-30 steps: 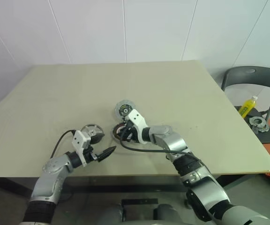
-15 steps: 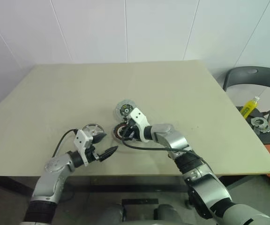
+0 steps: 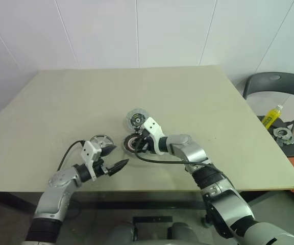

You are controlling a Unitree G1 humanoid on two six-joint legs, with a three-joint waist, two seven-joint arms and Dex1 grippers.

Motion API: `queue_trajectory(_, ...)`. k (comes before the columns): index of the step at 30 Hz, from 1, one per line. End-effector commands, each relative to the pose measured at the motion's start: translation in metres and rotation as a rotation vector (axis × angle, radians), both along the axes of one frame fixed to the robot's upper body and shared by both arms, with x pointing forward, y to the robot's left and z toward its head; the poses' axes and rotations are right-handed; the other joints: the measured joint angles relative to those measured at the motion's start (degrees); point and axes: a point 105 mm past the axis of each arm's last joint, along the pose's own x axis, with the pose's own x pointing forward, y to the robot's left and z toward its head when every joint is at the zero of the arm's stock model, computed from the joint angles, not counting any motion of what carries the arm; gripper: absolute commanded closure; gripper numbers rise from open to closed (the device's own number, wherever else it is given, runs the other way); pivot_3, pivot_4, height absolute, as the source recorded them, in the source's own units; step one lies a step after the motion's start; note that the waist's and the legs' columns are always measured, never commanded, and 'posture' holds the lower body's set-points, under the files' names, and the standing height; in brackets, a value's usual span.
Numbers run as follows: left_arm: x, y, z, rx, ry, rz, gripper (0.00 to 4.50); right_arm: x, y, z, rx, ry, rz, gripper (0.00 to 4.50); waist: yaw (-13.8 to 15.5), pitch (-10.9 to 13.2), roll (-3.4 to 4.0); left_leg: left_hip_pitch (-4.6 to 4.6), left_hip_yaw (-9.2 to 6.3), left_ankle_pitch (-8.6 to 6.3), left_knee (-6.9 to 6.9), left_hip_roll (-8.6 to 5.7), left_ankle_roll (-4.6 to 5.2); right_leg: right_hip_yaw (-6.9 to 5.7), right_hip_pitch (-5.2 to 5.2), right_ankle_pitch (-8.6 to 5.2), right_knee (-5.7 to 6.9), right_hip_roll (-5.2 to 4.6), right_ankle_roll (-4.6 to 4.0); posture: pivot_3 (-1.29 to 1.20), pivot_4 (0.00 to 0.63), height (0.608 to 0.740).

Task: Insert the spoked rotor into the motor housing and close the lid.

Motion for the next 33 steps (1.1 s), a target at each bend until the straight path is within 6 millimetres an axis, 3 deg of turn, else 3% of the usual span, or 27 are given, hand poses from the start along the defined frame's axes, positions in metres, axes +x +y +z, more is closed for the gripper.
queue_trajectory(1, 0.003, 0.000, 0.011, -0.003, -0.048, -0.013, 0.00, 0.004, -0.007, -0.002, -0.017, 0.000, -0.028, 3.83, 0.0, 0.0, 0.00, 0.00, 0.00, 0.00, 0.00, 0.00, 0.00, 0.00, 0.00, 0.00, 0.00, 0.00, 0.00, 0.00, 0.000, 0.740)
queue_trajectory(33, 0.001, 0.001, 0.006, 0.000, -0.033, -0.016, 0.00, -0.008, 0.013, -0.003, 0.013, 0.009, 0.012, 3.83, -0.2, 0.0, 0.03, -0.01, 0.00, 0.00, -0.01, 0.01, 0.00, 0.01, -0.04, 0.00, 0.00, 0.00, 0.00, 0.00, 0.000, 0.740)
